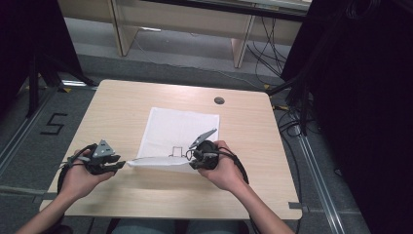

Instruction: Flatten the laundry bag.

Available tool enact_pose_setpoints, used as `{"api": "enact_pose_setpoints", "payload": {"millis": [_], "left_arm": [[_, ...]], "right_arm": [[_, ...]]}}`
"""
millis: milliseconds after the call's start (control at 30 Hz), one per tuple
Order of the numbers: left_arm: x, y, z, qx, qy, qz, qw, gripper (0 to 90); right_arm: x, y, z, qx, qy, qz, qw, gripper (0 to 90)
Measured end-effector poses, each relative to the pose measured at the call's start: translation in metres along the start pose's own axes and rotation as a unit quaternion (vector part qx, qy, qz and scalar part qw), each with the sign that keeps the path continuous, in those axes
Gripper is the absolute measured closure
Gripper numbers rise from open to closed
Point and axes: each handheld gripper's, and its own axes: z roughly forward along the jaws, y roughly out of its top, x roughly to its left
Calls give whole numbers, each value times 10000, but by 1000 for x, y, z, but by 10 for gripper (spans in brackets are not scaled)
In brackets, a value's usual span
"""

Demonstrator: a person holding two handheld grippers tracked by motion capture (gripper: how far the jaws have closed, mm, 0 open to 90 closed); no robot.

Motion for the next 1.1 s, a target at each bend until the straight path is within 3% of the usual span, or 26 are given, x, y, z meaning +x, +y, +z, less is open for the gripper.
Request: {"api": "enact_pose_setpoints", "payload": {"millis": [233, 367, 433, 467, 833, 867, 900, 967, 1067, 1100], "left_arm": [[-2, 1, 1, -14, 31, -36, 10000, 666], [1, 1, 0, 35, 73, 53, 10000, 663], [1, 0, 1, -1, 100, -43, 9999, 662], [1, 0, 1, 0, 98, -60, 9999, 661], [-1, 1, 2, 43, 54, -9, 10000, 652], [-3, 1, 3, -57, 52, -101, 9999, 652], [-3, 2, 3, -27, 78, -45, 10000, 651], [-4, 2, 4, 17, 34, 3, 10000, 649], [-5, 2, 4, 16, 26, 6, 10000, 648], [-5, 2, 5, 12, 24, -18, 10000, 647]], "right_arm": [[5, -7, 3, 69, 61, -113, 9999, 895], [9, -11, 6, 148, 90, -161, 9997, 895], [12, -13, 7, 190, 130, -74, 9997, 895], [11, -14, 8, 187, 124, -167, 9996, 895], [19, -28, 19, 406, 255, -83, 9988, 894], [19, -29, 19, 382, 257, -152, 9988, 894], [21, -31, 20, 439, 259, -22, 9987, 894], [22, -34, 23, 454, 280, -126, 9985, 893], [24, -37, 24, 538, 300, -56, 9981, 893], [23, -38, 25, 497, 321, -162, 9981, 893]]}}
